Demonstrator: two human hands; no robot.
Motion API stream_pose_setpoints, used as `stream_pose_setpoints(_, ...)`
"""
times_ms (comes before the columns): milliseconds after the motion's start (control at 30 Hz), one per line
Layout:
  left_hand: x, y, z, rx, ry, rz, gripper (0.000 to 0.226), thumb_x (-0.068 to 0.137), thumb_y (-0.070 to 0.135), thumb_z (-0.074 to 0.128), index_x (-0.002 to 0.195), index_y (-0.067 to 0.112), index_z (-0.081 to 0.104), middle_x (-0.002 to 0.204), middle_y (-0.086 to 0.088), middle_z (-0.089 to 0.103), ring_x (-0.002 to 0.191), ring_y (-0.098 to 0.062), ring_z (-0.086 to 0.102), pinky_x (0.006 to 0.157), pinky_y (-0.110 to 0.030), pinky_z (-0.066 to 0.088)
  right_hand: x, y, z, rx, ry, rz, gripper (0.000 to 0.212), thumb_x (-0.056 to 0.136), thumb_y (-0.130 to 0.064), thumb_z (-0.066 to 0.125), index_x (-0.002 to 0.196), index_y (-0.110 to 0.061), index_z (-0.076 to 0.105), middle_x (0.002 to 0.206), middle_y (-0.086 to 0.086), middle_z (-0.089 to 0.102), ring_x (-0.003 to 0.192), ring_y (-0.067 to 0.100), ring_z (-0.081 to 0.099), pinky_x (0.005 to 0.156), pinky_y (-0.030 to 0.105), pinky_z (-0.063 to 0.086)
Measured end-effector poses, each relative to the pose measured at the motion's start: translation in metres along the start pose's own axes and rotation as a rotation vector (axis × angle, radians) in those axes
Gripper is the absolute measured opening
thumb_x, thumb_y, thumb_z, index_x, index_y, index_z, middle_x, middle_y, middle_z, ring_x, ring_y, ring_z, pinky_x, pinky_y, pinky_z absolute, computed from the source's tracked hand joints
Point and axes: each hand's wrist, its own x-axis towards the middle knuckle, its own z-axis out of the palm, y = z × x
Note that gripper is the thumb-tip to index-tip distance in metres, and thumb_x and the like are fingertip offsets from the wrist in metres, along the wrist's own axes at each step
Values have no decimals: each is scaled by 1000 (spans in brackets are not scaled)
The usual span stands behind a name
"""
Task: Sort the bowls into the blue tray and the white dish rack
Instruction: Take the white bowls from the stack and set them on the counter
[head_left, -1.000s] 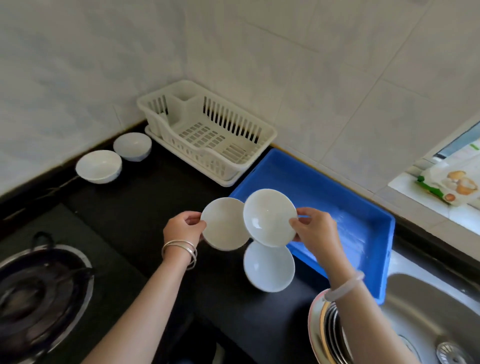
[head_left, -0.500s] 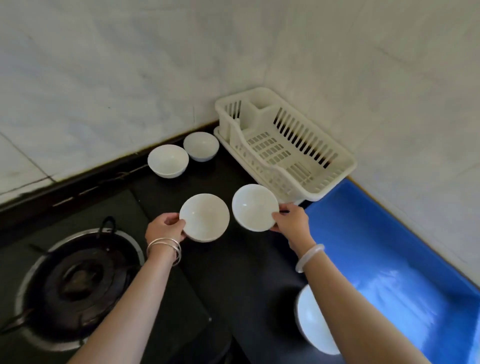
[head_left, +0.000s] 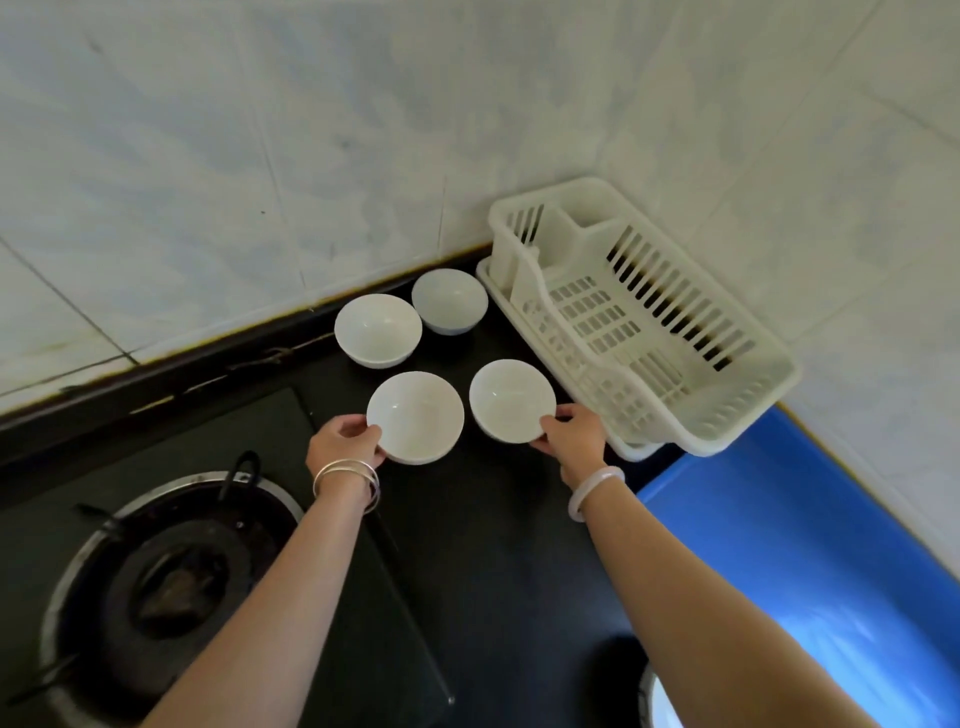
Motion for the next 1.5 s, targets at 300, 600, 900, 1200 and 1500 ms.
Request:
stream_pose_setpoints(300,10,-3,7,-19,20,-60,22,77,-2,64,95,12,64,93,-5,61,87,-24,61,69,-33,56,9,5,13,24,1,-3,17,85,-2,61,97,-13,55,102,6,55,85,18,60,55,24,57)
stream_pose_setpoints(600,5,-8,9,-105,0,-69,24,80,-2,61,99,12,60,102,-7,59,98,-26,60,75,-36,56,5,8,10,146,-120,130,22,90,-19,61,111,-19,54,112,9,60,87,20,66,61,29,57)
stream_pose_setpoints(900,-16,-27,9,-415,-144,-307,38,88,10,56,125,14,49,114,-12,55,79,-24,63,66,-35,55,-7,29,13,576,-155,299,41,91,-13,60,131,-17,51,114,8,61,88,26,69,54,28,58)
stream_pose_setpoints(1200,-12,-15,23,-546,-98,-369,33,87,7,57,119,14,53,115,-10,55,75,-24,61,65,-35,57,3,4,32,606,-159,244,36,92,-9,58,128,-11,54,121,12,60,86,23,68,61,25,60)
stream_pose_setpoints(1500,-17,-13,26,-540,-39,-389,23,85,8,61,106,17,56,132,-12,50,110,-34,58,68,-38,59,12,-8,46,603,-159,235,35,92,-10,58,127,-11,54,122,12,61,83,21,68,65,27,59)
